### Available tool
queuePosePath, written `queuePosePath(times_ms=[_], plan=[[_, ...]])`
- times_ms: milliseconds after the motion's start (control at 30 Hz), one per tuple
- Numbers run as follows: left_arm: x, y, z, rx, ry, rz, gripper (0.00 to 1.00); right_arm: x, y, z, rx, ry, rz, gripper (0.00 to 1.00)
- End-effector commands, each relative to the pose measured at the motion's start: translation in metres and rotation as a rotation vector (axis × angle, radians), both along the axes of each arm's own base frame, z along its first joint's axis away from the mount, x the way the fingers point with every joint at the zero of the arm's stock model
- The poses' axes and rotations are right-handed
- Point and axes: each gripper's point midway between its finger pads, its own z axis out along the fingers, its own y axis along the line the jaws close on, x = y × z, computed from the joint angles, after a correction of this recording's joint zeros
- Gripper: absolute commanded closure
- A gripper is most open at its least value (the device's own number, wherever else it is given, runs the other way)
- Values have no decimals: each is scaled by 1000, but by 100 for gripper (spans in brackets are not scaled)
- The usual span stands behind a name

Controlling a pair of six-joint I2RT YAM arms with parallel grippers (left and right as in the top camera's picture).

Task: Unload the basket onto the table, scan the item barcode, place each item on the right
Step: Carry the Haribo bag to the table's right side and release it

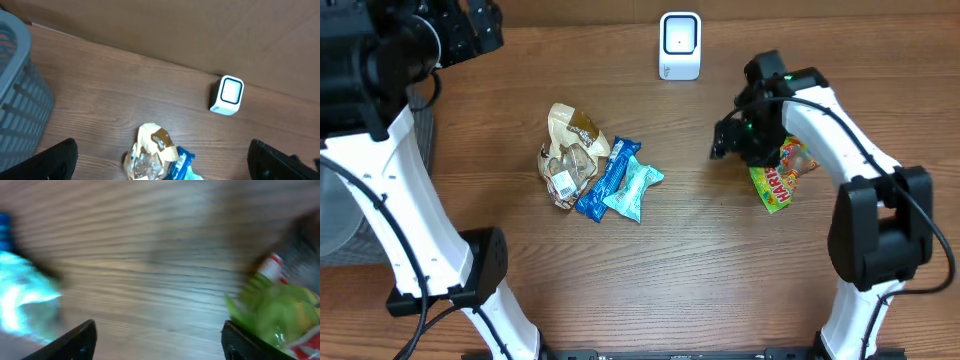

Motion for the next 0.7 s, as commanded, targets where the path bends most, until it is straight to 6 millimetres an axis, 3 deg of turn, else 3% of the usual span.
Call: queuePosePath(times_ms=[0,167,367,467,567,667], plan=[[-3,5,3,10,-4,25,0,11,-53,-16,-211,-2,-91,20],[0,5,-10,7,42,21,0,19,-118,-17,-299,2,-230,20],[3,5,-22,14,82,10,0,9,-182,-17,-337,49,-345,21],[2,9,-22,29,83,27,0,8,-191,-15,-338,52,-340,20],[-1,16,-18,60,75,55,0,13,-188,-3,-314,24,-345,21],[-16,22,0,80,32,89,0,24,-169,35,-198,-50,-349,21]])
